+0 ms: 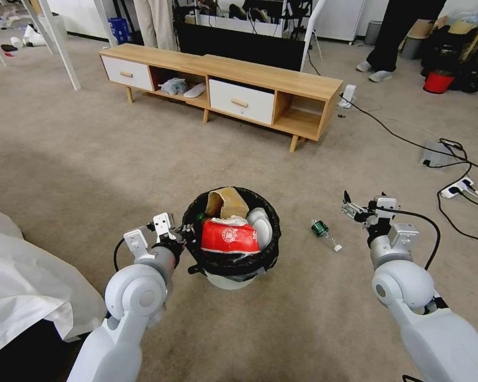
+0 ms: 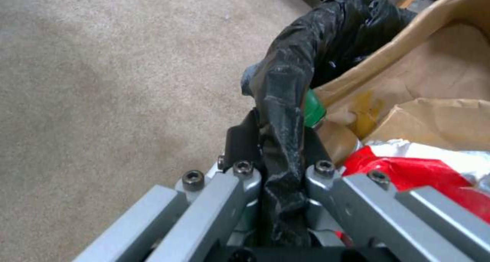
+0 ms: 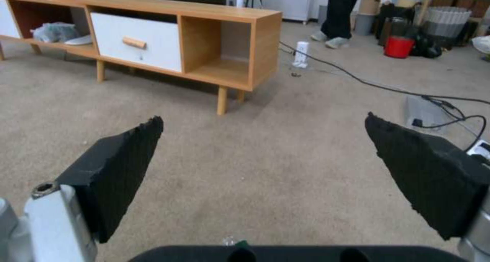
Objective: Pick up the trash bin and place the garbage on the floor into it.
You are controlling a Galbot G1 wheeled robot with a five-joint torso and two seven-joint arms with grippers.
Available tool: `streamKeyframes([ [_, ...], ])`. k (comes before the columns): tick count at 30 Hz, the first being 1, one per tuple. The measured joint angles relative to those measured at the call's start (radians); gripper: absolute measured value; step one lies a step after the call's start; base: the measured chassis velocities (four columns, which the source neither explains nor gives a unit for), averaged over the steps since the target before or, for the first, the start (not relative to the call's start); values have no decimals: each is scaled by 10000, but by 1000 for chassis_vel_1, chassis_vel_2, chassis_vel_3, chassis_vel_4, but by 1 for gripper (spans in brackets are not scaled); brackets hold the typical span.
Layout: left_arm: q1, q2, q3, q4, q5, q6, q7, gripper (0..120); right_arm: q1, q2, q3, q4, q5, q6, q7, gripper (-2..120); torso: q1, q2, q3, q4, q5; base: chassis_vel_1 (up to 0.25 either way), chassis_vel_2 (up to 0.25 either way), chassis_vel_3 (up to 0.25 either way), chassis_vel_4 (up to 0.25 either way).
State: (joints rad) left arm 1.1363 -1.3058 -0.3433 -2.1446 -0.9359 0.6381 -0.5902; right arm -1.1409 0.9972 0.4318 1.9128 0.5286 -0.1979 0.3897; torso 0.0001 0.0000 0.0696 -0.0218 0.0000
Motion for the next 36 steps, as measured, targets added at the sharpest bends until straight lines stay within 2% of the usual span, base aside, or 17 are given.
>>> streamKeyframes([
  [11,-19,28,-18,25,-1,-5,6,4,58,59,-30,-87,-42,38,4,100,-1,0,-1,0,-1,-27,25,29,-32],
  [24,-27,16,10,47,5,-34,6,4,60,92,-69,-176,-221,196,34,100,2,-1,4,3,0,-145,152,143,-141],
  [36,-34,-17,13,46,0,-161,-20,4,52,76,-85,-169,-243,195,52,100,0,0,0,1,0,-6,9,-3,-3],
])
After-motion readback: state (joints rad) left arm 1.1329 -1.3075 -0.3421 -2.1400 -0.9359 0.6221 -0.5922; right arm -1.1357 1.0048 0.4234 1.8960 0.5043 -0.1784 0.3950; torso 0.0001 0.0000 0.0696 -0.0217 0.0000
